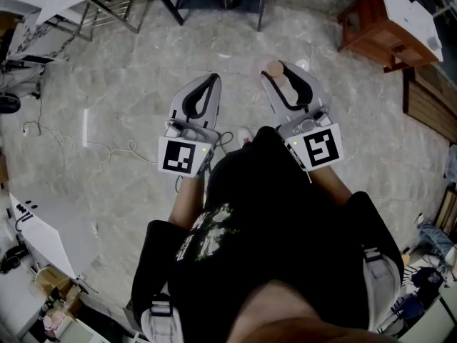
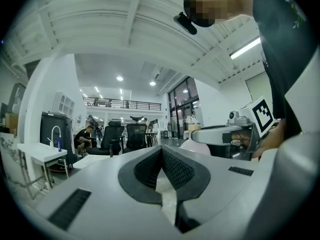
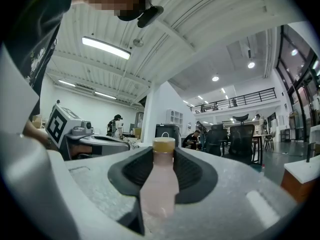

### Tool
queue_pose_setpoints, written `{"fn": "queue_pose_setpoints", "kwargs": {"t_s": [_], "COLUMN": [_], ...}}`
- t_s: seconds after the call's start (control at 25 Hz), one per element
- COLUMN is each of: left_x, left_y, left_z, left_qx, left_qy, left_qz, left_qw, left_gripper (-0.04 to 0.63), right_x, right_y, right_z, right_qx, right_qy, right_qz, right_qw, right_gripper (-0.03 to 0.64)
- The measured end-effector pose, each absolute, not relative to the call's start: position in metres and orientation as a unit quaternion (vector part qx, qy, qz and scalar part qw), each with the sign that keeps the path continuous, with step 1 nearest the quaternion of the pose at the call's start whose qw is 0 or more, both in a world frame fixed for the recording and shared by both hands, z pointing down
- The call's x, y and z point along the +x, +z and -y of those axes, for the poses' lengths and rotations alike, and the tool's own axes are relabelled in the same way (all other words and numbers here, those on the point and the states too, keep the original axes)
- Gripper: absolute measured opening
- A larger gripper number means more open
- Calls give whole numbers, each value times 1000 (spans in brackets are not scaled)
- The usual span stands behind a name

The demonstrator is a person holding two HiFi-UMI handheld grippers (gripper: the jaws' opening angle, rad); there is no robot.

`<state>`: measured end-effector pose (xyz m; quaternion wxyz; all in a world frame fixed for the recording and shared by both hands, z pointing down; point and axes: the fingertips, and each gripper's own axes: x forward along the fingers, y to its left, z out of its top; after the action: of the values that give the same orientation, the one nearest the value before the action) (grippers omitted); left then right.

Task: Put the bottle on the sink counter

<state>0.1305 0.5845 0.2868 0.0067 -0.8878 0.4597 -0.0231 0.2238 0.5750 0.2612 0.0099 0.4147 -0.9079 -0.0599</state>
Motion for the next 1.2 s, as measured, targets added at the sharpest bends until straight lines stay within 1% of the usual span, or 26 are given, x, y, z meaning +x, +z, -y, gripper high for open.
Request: {"fn": "queue_pose_setpoints", "kwargs": {"t_s": [0.32,0.52,0.76,1.2], "left_x": [135,125,130,135], "left_y": [291,291,284,278], "left_z": [-565,-542,-501,-400], "left_qx": [-893,-887,-883,-885], "left_qy": [-34,-28,-27,-25], "left_qz": [-448,-461,-469,-465], "left_qw": [5,3,15,8], "left_gripper": [14,14,14,14], "right_x": [224,216,218,219], "right_y": [268,270,266,266], "right_z": [-551,-526,-485,-384], "right_qx": [419,408,399,398], "right_qy": [-61,-55,-58,-46], "right_qz": [906,911,915,916], "right_qw": [5,5,2,14], "right_gripper": [118,119,118,118]}}
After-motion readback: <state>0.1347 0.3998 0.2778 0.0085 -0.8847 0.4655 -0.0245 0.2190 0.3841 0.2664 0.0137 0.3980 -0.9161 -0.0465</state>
